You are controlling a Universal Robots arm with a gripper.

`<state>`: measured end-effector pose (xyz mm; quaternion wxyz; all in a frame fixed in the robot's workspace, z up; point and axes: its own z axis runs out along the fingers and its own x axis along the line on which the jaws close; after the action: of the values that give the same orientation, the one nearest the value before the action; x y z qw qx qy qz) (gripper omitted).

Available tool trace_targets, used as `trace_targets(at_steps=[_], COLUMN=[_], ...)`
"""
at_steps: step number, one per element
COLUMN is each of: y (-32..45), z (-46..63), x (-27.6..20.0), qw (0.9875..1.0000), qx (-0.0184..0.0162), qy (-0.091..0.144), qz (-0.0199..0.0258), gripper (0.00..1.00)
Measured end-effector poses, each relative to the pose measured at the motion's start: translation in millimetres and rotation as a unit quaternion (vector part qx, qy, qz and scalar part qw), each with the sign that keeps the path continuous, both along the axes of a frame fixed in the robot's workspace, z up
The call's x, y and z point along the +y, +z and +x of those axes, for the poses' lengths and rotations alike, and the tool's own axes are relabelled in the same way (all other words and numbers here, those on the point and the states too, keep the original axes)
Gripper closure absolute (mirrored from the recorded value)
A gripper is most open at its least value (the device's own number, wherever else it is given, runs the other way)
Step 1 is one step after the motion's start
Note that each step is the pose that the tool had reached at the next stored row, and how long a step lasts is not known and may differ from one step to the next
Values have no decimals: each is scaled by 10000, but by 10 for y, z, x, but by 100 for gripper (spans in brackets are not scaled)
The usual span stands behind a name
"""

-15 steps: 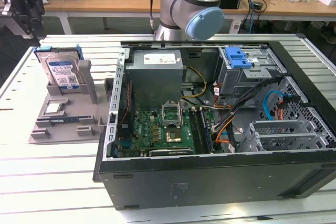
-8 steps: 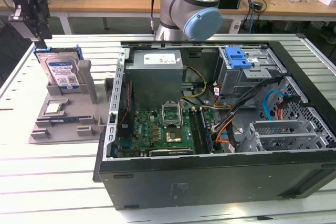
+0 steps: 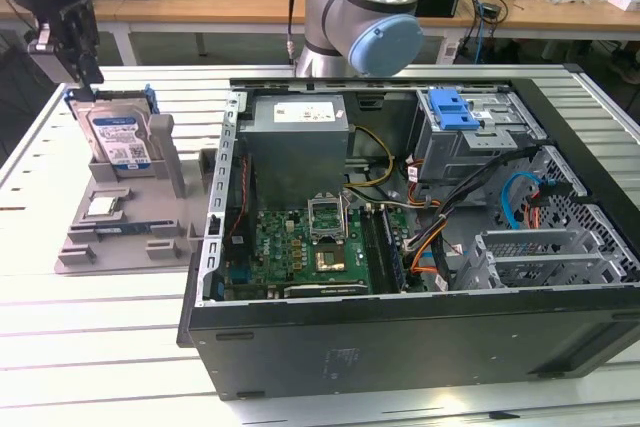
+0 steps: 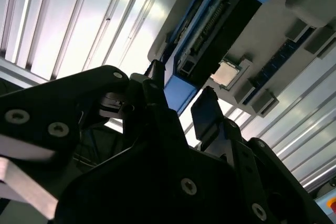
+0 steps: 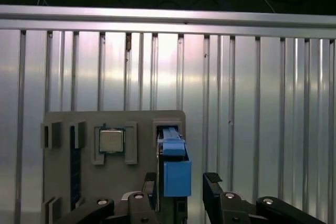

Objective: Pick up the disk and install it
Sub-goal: 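Pick up the disk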

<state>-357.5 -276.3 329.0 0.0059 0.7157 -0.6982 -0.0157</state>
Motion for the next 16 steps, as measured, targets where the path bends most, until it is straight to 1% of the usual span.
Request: trace_targets(at_steps=[6,12,16], y=[-114,-228,-322], z=[0,8,34], x=[-34,-36,-36], qw=[9999,9997,9996], qx=[0,1,2], qy=[121,251,294], qz=[0,-1,-2], gripper=[52,52,52])
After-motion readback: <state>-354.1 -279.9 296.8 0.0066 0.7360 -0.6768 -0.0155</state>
